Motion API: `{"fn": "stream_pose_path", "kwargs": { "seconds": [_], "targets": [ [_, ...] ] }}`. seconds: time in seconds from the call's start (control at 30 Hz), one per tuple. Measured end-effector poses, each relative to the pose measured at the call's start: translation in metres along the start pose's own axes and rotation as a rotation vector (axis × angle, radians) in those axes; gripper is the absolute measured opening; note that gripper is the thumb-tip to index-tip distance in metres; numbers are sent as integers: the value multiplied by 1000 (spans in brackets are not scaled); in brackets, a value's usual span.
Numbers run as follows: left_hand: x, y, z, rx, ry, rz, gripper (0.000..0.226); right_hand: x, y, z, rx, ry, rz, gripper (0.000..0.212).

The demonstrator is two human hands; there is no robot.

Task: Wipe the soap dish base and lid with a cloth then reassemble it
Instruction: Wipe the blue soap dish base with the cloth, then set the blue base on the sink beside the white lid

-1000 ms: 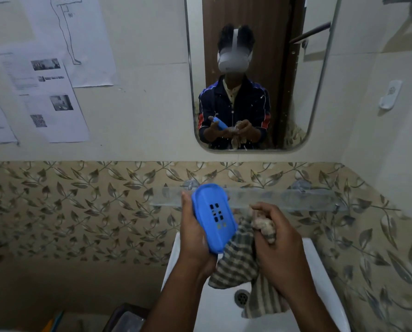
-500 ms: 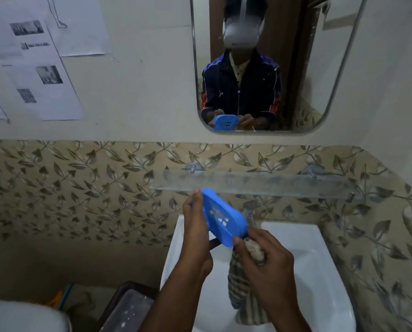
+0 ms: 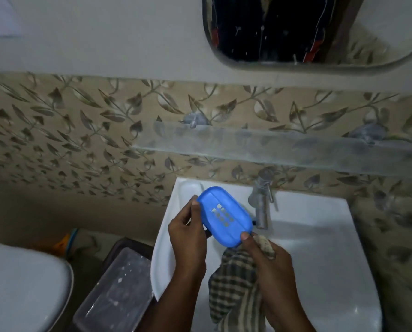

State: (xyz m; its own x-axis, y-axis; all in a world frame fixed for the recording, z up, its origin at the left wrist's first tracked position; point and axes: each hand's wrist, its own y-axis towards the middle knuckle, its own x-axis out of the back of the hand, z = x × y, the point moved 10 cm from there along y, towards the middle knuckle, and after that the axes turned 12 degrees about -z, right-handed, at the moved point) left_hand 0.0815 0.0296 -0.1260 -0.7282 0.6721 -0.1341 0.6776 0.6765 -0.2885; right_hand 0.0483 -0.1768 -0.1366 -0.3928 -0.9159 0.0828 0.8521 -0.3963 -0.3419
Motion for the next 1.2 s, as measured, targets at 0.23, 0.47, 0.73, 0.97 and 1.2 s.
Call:
{"fn": "stream_pose_path", "kwargs": {
  "seconds": [0.23, 0.47, 0.73, 0.97, 1.2],
  "targets": [
    [-32, 35, 58, 71, 67, 32, 19, -31, 35, -71, -308, 74, -33, 59],
    [-60, 36, 109, 127, 248, 199, 27, -50, 80, -89, -436, 250, -140, 28],
    [-58, 42, 148, 332, 160, 153, 22, -67, 102, -122, -530, 378, -253, 33],
    [-48, 53, 163, 391, 42, 17, 18, -70, 107, -119, -483, 356, -296, 30],
    [-46, 56, 157, 354, 85, -5, 32, -74, 112, -117, -455, 346, -320, 36]
  ]
}}
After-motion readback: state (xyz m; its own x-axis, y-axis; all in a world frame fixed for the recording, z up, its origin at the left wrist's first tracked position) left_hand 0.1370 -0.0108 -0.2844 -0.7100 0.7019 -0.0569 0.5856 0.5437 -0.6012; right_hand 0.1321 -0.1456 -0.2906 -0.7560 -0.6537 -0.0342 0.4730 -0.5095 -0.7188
